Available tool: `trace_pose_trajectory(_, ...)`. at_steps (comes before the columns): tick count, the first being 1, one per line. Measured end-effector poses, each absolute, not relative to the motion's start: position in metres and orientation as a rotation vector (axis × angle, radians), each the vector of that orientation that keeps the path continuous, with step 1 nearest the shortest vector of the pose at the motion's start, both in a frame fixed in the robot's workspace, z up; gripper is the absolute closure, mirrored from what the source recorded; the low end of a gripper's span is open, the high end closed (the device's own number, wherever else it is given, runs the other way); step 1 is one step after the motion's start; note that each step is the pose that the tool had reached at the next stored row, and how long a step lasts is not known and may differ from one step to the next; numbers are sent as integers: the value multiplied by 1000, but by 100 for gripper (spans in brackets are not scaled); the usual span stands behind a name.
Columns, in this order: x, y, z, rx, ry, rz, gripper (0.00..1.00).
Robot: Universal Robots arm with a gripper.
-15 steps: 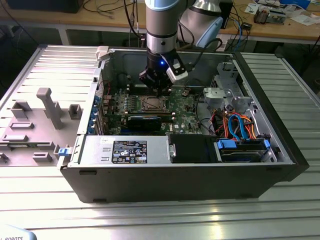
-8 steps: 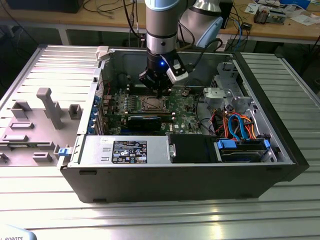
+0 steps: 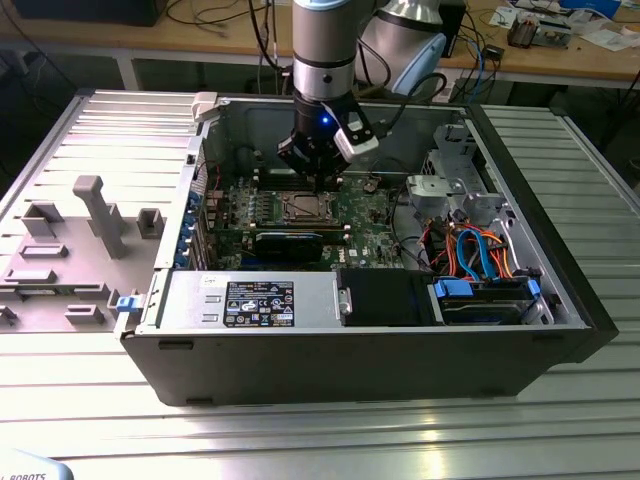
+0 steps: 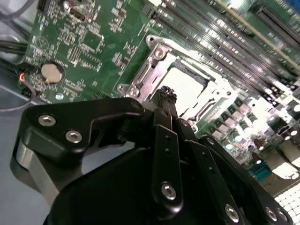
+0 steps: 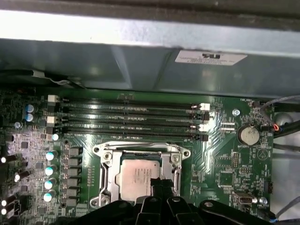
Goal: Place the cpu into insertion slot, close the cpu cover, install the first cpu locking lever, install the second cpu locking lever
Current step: 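Install the second cpu locking lever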
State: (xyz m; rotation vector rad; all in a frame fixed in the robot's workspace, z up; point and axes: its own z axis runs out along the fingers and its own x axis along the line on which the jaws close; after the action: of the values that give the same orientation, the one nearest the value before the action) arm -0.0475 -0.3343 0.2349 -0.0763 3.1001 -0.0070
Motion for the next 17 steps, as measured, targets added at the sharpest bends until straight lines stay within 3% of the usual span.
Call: trace_pose_trajectory(17, -48, -352, 235, -77, 3106, -25, 89)
